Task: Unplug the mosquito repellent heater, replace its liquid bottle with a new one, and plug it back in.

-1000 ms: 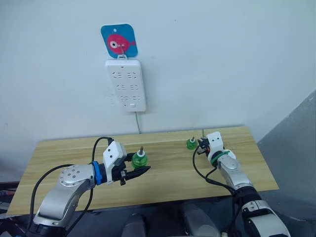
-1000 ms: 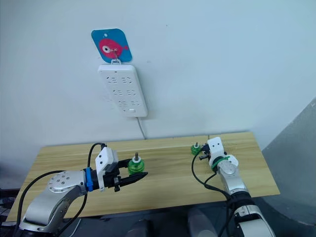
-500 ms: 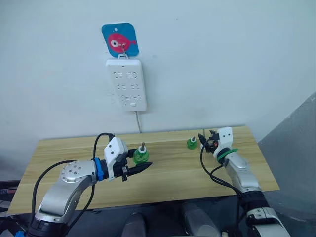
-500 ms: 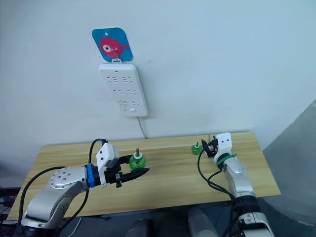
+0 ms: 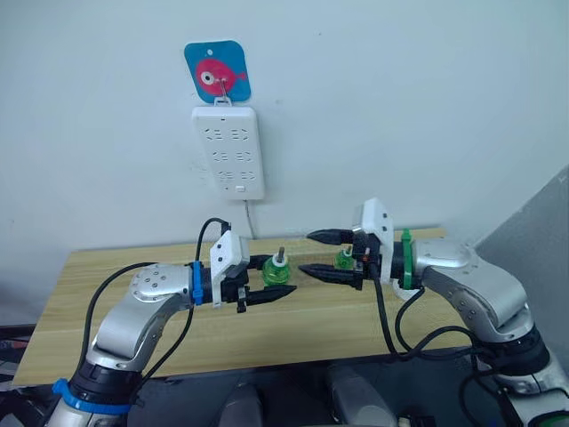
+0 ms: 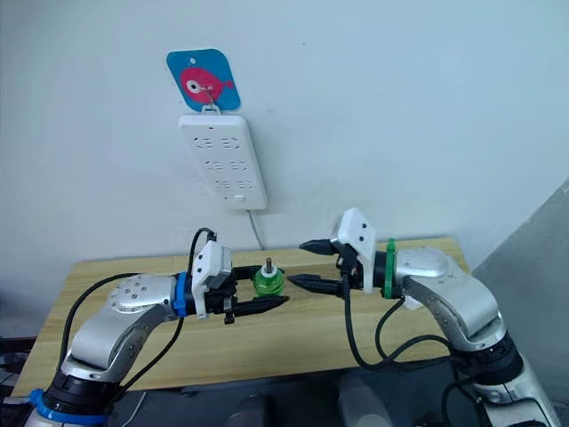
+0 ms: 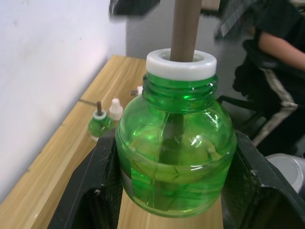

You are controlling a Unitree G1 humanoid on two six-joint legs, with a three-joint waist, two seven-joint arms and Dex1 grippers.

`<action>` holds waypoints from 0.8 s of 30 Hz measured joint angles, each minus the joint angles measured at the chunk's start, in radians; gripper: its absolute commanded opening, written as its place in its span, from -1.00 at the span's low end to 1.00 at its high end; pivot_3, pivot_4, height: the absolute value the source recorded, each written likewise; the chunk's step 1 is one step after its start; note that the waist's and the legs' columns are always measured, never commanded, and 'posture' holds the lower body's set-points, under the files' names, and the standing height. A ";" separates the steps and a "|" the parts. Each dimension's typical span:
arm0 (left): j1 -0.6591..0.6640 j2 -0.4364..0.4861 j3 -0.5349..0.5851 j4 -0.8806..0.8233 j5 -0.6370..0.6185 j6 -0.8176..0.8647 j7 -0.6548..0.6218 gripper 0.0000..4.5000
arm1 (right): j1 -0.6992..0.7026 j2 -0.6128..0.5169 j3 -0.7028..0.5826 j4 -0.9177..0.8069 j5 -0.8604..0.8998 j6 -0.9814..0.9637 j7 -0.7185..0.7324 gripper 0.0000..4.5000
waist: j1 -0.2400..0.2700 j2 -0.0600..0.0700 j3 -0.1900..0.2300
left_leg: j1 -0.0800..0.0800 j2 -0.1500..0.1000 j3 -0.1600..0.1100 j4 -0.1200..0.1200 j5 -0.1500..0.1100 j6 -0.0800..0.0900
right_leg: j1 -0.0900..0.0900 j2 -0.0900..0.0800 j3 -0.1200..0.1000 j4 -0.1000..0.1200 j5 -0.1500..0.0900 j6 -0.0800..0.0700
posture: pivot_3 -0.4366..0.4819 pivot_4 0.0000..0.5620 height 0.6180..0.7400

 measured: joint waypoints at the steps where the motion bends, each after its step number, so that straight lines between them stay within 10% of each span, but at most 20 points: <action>1: -0.003 -0.002 -0.004 0.001 0.000 -0.002 -0.004 0.03 | -0.010 0.003 0.008 0.000 0.004 0.006 0.003 0.39 | -0.001 0.000 0.000 | 0.000 0.000 0.000 0.000 0.000 0.000 | 0.000 0.000 0.000 0.000 0.000 0.000 | -0.39 -0.60 1.00; 9: -0.006 -0.020 -0.017 0.013 0.004 -0.029 -0.014 0.03 | -0.024 0.045 0.024 0.020 0.005 0.034 0.021 0.39 | -0.002 0.000 0.000 | -0.001 0.000 -0.001 0.000 -0.001 0.001 | 0.000 0.000 -0.001 -0.002 0.000 0.000 | -0.37 -0.63 1.00; 17: -0.006 -0.027 -0.019 0.014 0.004 -0.038 -0.014 0.03 | -0.024 0.054 0.035 0.030 0.002 0.032 0.027 -0.62 | -0.002 0.000 0.000 | -0.001 0.000 -0.001 0.000 -0.001 0.001 | 0.000 0.000 -0.001 -0.002 0.000 0.000 | -0.37 -0.65 1.00; 24: -0.006 -0.040 -0.019 0.020 -0.005 -0.036 -0.015 0.03 | -0.027 0.053 0.030 0.043 0.003 0.021 0.044 -0.63 | -0.002 0.000 -0.002 | -0.001 0.000 -0.001 0.000 -0.001 0.001 | 0.001 0.000 -0.001 -0.002 0.000 0.001 | -0.37 -0.70 1.00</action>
